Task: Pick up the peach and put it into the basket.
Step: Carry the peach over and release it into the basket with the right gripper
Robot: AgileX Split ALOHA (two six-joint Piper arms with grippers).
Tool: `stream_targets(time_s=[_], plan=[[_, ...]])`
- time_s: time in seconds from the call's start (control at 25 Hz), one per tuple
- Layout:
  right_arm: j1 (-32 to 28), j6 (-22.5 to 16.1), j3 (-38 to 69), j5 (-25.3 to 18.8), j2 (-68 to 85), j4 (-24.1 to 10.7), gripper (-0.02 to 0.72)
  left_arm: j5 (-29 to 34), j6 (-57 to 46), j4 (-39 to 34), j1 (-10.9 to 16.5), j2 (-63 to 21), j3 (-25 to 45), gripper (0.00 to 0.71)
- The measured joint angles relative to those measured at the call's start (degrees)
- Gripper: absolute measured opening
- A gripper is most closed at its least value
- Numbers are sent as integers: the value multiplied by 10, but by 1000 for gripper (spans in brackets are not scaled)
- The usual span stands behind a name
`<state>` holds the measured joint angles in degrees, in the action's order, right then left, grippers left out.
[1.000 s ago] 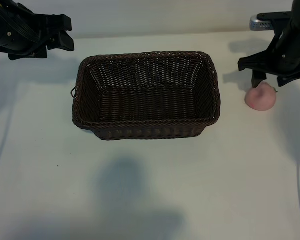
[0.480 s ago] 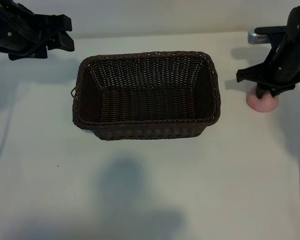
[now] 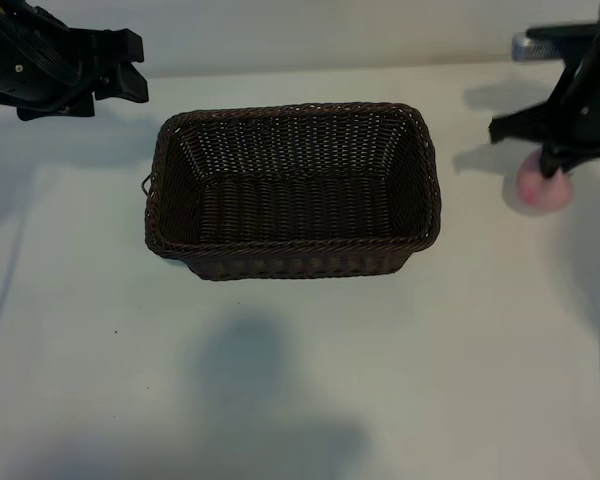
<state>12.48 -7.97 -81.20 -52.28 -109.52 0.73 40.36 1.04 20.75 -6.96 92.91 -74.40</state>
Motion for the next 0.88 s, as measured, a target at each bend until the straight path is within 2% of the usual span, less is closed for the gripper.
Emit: stream_targets(time_s=[0.36,0.6,0.88], plan=[[13,15,-80,-76,33,10,40,0,1,0,0,0,0,552],[103,13,-136,-93,33,37,40,0,2,0,0,0,0,552],[214,-13,-146,-77,31,40,40,0,2,0,0,0,0,552]])
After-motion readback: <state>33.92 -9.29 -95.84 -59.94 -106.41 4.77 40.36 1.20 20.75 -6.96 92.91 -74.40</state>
